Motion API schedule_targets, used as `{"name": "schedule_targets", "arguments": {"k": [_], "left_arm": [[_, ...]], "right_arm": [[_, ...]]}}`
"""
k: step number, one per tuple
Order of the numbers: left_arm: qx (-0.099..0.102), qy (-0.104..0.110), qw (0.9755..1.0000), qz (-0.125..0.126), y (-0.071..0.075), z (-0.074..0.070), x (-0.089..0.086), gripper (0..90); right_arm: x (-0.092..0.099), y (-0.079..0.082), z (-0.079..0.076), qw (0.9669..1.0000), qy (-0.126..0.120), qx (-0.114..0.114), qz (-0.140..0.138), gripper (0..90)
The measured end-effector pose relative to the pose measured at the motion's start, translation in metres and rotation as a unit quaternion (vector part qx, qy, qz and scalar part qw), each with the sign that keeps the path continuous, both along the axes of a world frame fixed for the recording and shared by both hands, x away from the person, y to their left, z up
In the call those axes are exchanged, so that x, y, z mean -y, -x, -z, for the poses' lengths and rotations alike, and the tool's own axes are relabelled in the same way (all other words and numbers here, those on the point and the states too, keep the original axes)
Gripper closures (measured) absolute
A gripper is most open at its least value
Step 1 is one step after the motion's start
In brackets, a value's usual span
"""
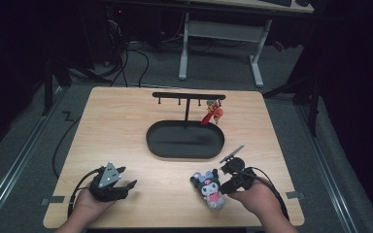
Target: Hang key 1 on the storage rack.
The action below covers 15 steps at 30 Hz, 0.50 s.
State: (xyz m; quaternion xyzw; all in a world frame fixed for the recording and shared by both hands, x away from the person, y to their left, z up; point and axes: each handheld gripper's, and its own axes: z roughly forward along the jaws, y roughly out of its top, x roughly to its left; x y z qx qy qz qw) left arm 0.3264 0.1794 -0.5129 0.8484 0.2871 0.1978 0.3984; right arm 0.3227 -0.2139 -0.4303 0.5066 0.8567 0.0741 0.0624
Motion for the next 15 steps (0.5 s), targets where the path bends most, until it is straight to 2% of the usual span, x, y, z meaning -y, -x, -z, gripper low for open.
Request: {"name": "schedule_targets", "arguments": {"k": [4,7,8,10,15], "left_arm": [[0.000,0.001,1.0000,0.004,0.000,0.000,0.002,36.2],[0.000,0.003,1.0000,0.006,0.000,-0.001,0.001,36.2],[0.000,0.003,1.0000,0.006,0.000,-0.001,0.001,36.1],[0.000,0.003,1.0000,0.006,0.000,-0.001,0.002,36.2],[-0.003,-0.001,1.0000,0.009,0.000,0.000,0.003,36.2]], "right_arm": [[-0.013,0.002,-0.002,0.9999,-0.013,-0.011,0.000,30.4],[-0.021,0.006,0.010,0.9993,-0.017,-0.032,0.010,24.1],[-0.021,0.006,0.010,0.9993,-0.017,-0.032,0.010,24.1],[-0.024,0.009,0.022,0.9983,-0.022,-0.049,0.019,22.7],[-0.029,0.010,0.037,0.9975,-0.026,-0.062,0.019,22.4]]}}
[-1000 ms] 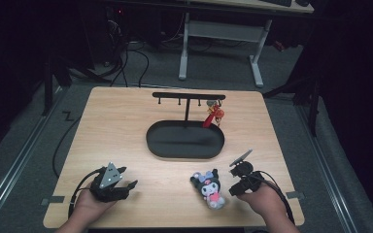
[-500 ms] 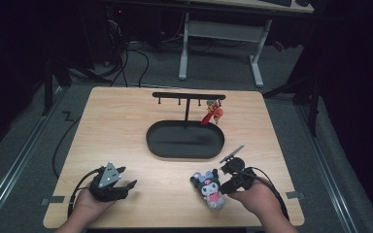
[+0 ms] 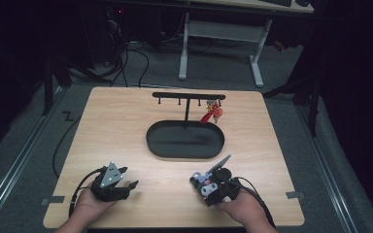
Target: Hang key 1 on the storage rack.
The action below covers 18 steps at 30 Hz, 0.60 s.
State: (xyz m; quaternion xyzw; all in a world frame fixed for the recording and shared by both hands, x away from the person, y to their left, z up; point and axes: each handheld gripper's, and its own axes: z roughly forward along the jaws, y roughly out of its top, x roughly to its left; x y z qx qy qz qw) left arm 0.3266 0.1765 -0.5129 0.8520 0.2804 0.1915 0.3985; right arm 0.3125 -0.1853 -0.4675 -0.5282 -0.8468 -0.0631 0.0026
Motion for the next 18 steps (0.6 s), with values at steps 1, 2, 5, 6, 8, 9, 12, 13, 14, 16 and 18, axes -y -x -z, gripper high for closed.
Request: {"name": "schedule_targets", "arguments": {"k": [1,2,5,6,8,9,12,13,14,16,18], "left_arm": [[0.000,0.000,1.0000,0.001,0.000,0.000,0.000,36.2],[0.001,-0.001,1.0000,0.001,0.001,0.000,0.000,36.1],[0.000,-0.002,1.0000,0.001,0.001,0.000,0.000,36.2],[0.000,-0.001,1.0000,0.001,0.001,0.000,0.000,36.2],[0.000,-0.002,1.0000,0.001,0.001,0.000,0.000,36.2],[0.000,-0.003,1.0000,0.002,0.001,0.000,0.000,36.1],[-0.002,-0.003,1.0000,0.003,0.001,0.001,0.000,36.2],[-0.002,-0.003,1.0000,0.003,0.001,0.001,0.000,36.2],[-0.002,-0.004,1.0000,0.004,0.001,0.001,0.000,36.2],[-0.002,-0.003,1.0000,0.004,0.001,0.001,0.000,36.2],[-0.001,-0.003,1.0000,0.004,0.002,0.001,0.000,36.2]], "right_arm": [[-0.001,0.000,0.002,1.0000,-0.002,-0.005,0.001,22.4],[-0.002,0.000,0.004,1.0000,-0.003,-0.005,-0.001,22.5],[-0.005,0.000,0.009,0.9999,0.002,-0.004,-0.012,23.5],[-0.006,0.000,0.011,0.9999,0.005,-0.006,-0.014,24.2],[-0.007,-0.001,0.016,0.9998,0.008,-0.011,-0.016,24.9],[-0.008,-0.001,0.018,0.9997,0.011,-0.012,-0.019,25.9],[-0.008,-0.001,0.023,0.9993,0.023,-0.012,-0.027,31.4],[-0.008,-0.001,0.023,0.9993,0.023,-0.012,-0.027,31.4],[-0.007,-0.002,0.022,0.9993,0.022,-0.010,-0.030,36.0],[-0.007,-0.002,0.020,0.9990,0.024,-0.005,-0.038,41.1],[-0.007,-0.003,0.016,0.9987,0.026,0.000,-0.044,45.2]]}}
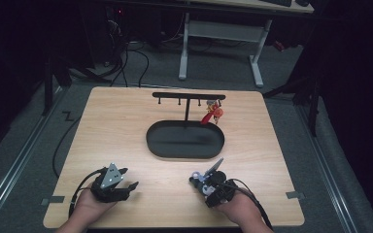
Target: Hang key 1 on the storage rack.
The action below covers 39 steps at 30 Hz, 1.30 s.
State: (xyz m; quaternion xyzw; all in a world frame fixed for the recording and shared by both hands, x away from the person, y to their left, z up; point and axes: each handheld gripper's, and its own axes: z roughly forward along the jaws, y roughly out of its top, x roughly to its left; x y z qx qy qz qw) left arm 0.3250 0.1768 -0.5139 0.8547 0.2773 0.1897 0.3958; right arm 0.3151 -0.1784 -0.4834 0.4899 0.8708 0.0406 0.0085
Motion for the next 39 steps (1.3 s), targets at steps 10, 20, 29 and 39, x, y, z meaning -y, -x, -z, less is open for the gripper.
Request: {"name": "schedule_targets", "arguments": {"k": [10,20,29,39], "left_arm": [[0.004,0.003,1.0000,0.001,0.001,0.000,0.001,36.3],[0.010,0.011,0.9999,-0.002,0.000,0.000,-0.001,35.6],[0.010,0.011,0.9999,-0.003,0.001,-0.001,-0.002,35.3],[0.009,0.012,0.9999,-0.003,0.002,0.000,-0.002,35.3]], "right_arm": [[0.003,-0.004,-0.017,0.9998,-0.001,0.019,-0.008,47.9],[0.009,-0.015,-0.033,0.9995,-0.016,0.029,0.005,48.0],[0.011,-0.026,-0.045,0.9995,-0.015,0.027,0.008,47.9],[0.013,-0.050,-0.073,0.9989,-0.021,0.038,0.020,47.8]]}}
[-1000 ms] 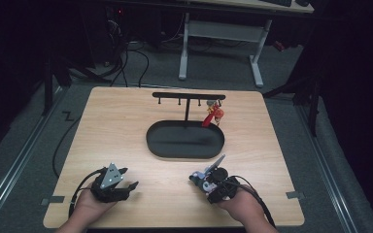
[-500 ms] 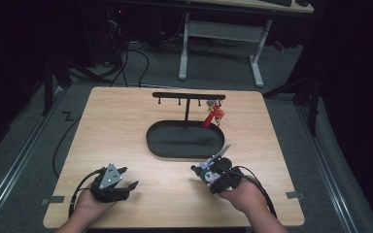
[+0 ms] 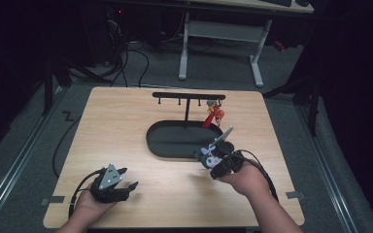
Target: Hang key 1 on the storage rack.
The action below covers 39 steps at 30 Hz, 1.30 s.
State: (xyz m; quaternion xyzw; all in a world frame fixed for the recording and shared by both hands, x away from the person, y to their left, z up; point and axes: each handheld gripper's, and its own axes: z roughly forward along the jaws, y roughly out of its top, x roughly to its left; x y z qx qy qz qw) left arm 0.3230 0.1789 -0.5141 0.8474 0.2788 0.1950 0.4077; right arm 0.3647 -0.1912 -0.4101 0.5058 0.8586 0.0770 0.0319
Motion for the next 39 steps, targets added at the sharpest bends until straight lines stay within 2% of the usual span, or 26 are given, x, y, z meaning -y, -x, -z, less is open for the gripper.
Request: {"name": "schedule_targets", "arguments": {"k": [7,12,17,24,30,39], "left_arm": [[-0.002,-0.001,1.0000,0.000,-0.001,0.000,-0.001,35.3],[-0.001,-0.001,1.0000,0.001,-0.001,0.000,-0.001,35.3],[-0.002,-0.001,1.0000,0.001,-0.001,0.000,-0.001,35.3],[-0.004,-0.001,1.0000,0.000,0.000,0.000,-0.002,35.2],[-0.003,-0.003,1.0000,0.001,0.001,0.001,-0.002,35.2],[-0.003,-0.002,1.0000,-0.001,0.000,0.001,-0.003,35.3]], "right_arm": [[0.000,-0.015,-0.018,1.0000,-0.004,0.006,0.006,47.9],[-0.002,-0.025,-0.029,0.9999,-0.008,0.000,0.013,47.9],[-0.006,-0.036,-0.039,0.9998,-0.016,-0.001,0.008,47.9],[-0.009,-0.044,-0.047,0.9996,-0.023,-0.010,0.010,47.8],[-0.009,-0.052,-0.064,0.9994,-0.031,0.005,0.014,47.9],[-0.012,-0.065,-0.077,0.9991,-0.033,0.016,0.022,47.9]]}}
